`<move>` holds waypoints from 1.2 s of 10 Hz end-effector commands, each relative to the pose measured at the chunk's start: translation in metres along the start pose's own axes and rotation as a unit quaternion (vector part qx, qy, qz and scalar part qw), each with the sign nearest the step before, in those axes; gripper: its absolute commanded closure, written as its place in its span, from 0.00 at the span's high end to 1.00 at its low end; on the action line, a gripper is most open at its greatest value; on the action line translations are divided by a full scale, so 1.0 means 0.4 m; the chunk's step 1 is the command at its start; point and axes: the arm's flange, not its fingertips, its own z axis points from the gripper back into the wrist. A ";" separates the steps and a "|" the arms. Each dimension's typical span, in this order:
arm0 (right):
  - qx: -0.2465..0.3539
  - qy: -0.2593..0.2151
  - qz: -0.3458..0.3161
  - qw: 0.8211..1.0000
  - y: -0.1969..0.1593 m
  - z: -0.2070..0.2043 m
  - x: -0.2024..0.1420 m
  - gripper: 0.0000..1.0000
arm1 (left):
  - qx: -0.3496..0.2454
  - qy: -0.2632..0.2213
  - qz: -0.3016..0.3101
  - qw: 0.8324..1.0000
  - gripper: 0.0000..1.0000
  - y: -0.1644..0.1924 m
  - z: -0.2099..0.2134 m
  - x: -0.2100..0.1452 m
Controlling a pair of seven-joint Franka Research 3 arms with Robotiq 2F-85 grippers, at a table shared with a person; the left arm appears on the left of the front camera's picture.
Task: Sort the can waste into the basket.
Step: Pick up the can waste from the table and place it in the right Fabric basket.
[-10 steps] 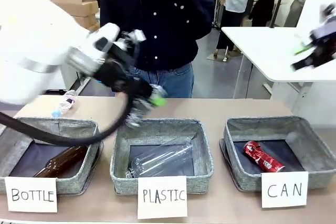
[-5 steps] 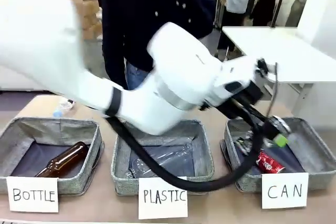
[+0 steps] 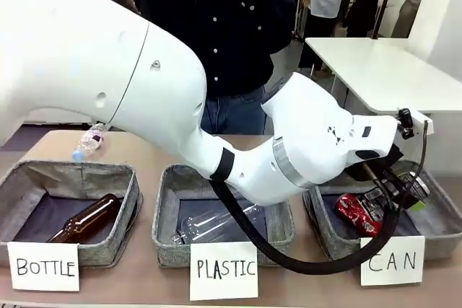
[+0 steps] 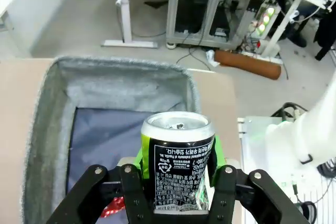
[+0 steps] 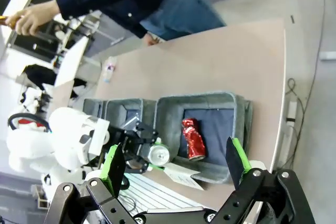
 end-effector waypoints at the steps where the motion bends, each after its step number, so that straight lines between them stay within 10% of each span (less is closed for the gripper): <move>1: 0.006 -0.006 0.001 1.000 0.008 0.000 0.007 1.00 | 0.006 0.013 0.020 1.000 0.49 0.018 0.001 0.032; 2: 0.006 -0.006 0.001 1.000 0.008 0.000 0.007 1.00 | 0.003 0.016 0.023 1.000 0.49 0.018 -0.002 0.027; 3: 0.006 -0.006 0.001 1.000 0.008 0.000 0.007 1.00 | 0.005 0.024 0.020 0.999 1.00 0.017 -0.003 0.025; 9: 0.006 -0.006 0.001 1.000 0.008 0.000 0.007 1.00 | 0.013 0.024 0.038 0.999 1.00 0.037 0.031 0.034; 12: 0.011 0.017 0.020 1.000 0.011 -0.023 0.011 1.00 | 0.004 0.124 0.199 0.972 1.00 0.073 0.203 0.032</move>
